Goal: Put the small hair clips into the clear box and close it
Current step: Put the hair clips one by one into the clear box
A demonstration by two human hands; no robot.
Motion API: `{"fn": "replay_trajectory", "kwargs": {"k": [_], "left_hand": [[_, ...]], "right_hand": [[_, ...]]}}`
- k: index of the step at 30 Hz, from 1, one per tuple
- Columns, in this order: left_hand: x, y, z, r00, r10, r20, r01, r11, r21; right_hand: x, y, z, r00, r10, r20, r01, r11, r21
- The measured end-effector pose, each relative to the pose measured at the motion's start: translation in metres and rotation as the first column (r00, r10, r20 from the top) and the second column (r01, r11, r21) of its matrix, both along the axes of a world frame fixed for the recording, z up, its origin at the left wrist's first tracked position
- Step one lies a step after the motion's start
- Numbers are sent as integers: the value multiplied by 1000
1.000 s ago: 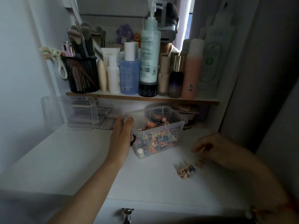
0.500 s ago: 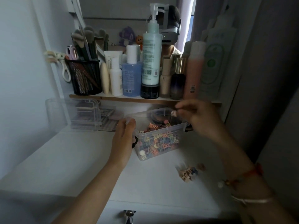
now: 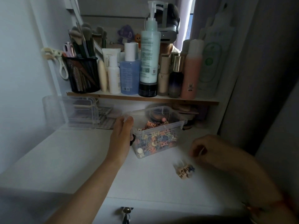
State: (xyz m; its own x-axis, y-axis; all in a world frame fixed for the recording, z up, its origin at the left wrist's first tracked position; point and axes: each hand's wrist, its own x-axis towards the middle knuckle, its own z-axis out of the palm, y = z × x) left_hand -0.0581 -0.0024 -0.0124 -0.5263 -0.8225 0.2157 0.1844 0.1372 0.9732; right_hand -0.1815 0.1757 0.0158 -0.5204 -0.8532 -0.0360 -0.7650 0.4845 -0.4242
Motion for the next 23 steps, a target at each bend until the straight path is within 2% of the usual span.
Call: {"fn": "replay_trajectory", "kwargs": {"k": [2, 4, 6, 9, 12, 15, 17, 18, 23], "left_hand": [[0, 0, 0, 1000, -1, 2, 1, 1000, 2], [0, -1, 0, 1000, -3, 4, 3, 1000, 0], [0, -1, 0, 1000, -5, 5, 5, 1000, 4], [1, -1, 0, 1000, -13, 3, 13, 1000, 8], [1, -2, 1, 1000, -13, 7, 13, 1000, 5], [0, -1, 1, 1000, -5, 13, 5, 1000, 18], [0, 0, 2, 1000, -2, 7, 2, 1000, 16], [0, 1, 2, 1000, -4, 8, 4, 1000, 12], [0, 0, 1, 1000, -5, 6, 4, 1000, 25]], "right_hand": [[3, -6, 12, 998, -20, 65, 39, 951, -307], [6, -19, 28, 998, -39, 50, 61, 798, -599], [10, -38, 38, 996, -77, -38, 30, 727, -686], [12, -52, 31, 987, -93, -134, -17, 759, -651], [10, -34, 25, 995, -43, -95, -22, 803, -595], [9, -10, 19, 995, 94, 9, -88, 952, -293], [9, -5, 11, 989, 139, 52, -135, 988, -79], [8, -5, 6, 988, 139, 64, -138, 990, -24], [3, -11, -4, 994, 108, 22, -108, 994, -15]]}}
